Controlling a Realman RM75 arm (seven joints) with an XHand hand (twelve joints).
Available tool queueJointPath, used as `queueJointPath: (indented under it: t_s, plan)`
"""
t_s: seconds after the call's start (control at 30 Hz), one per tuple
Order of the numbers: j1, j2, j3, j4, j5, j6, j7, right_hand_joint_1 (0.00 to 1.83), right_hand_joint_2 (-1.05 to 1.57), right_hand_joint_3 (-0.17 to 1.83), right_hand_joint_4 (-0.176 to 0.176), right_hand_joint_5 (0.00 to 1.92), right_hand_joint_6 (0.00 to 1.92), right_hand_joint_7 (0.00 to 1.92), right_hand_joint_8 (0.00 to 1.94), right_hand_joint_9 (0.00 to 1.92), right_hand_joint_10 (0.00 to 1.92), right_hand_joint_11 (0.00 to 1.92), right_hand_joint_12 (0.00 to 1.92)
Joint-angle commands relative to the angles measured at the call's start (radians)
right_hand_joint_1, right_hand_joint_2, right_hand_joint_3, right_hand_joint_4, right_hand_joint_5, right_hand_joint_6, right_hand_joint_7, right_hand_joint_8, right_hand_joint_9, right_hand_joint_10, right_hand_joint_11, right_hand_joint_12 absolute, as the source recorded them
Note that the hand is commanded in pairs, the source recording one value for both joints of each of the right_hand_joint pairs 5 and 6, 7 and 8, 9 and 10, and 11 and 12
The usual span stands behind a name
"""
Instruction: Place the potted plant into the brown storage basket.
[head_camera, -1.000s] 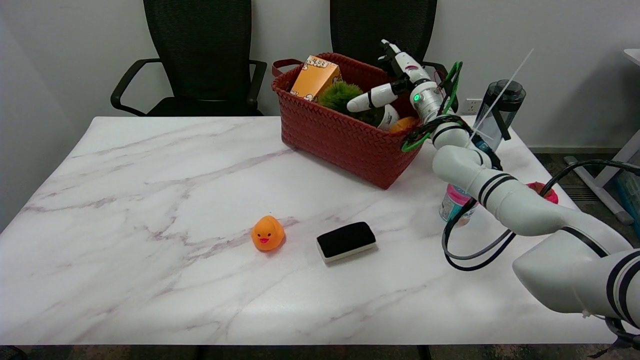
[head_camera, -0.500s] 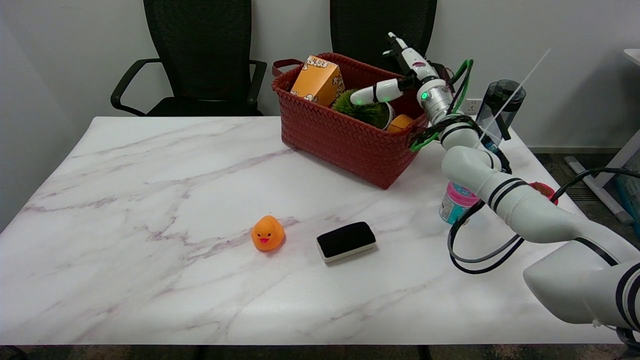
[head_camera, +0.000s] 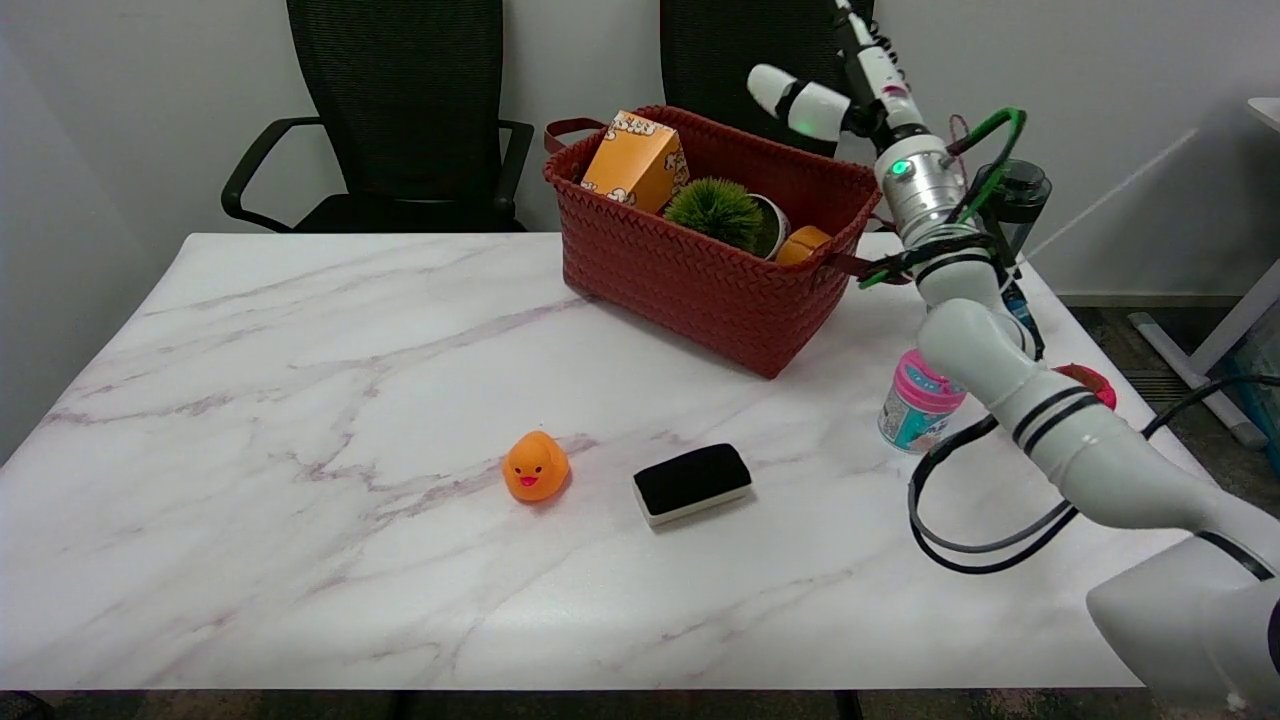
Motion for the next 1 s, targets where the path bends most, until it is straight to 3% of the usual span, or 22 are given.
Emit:
queueJointPath:
  t_s: [0.03, 0.33, 0.53, 0.63, 0.7, 0.83, 1.0]
  plan:
    - [-0.363, 0.041, 0.127, 0.466, 0.146, 0.306, 0.002, 0.55, 0.69, 0.5, 0.0, 0.0, 0.0, 0.0, 0.0, 0.0, 0.0, 0.14, 0.14]
    - [-0.47, 0.027, 0.063, 0.614, 0.137, 0.368, 0.002, 0.53, 0.73, 0.52, 0.0, 0.0, 0.0, 0.0, 0.0, 0.0, 0.0, 0.14, 0.14]
    - [-0.438, 0.028, -0.118, 0.631, 0.145, 0.369, 0.003, 0.51, 0.79, 0.48, 0.0, 0.0, 0.0, 0.0, 0.0, 0.0, 0.0, 0.13, 0.13]
    - [-0.37, 0.016, -0.251, 0.601, 0.142, 0.362, 0.003, 0.5, 0.85, 0.33, 0.0, 0.0, 0.0, 0.0, 0.0, 0.01, 0.01, 0.14, 0.14]
    - [-0.324, -0.023, -0.335, 0.566, 0.134, 0.366, 0.002, 0.53, 0.87, 0.13, 0.0, 0.0, 0.0, 0.0, 0.0, 0.01, 0.01, 0.15, 0.15]
    - [-0.319, -0.127, -0.377, 0.482, 0.065, 0.363, 0.002, 0.6, 0.87, -0.16, 0.0, 0.0, 0.0, 0.0, 0.0, 0.03, 0.03, 0.17, 0.17]
    - [-0.368, -0.263, -0.363, 0.392, -0.081, 0.401, -0.007, 0.68, 0.79, -0.17, 0.0, 0.0, 0.0, 0.0, 0.0, 0.04, 0.04, 0.17, 0.17]
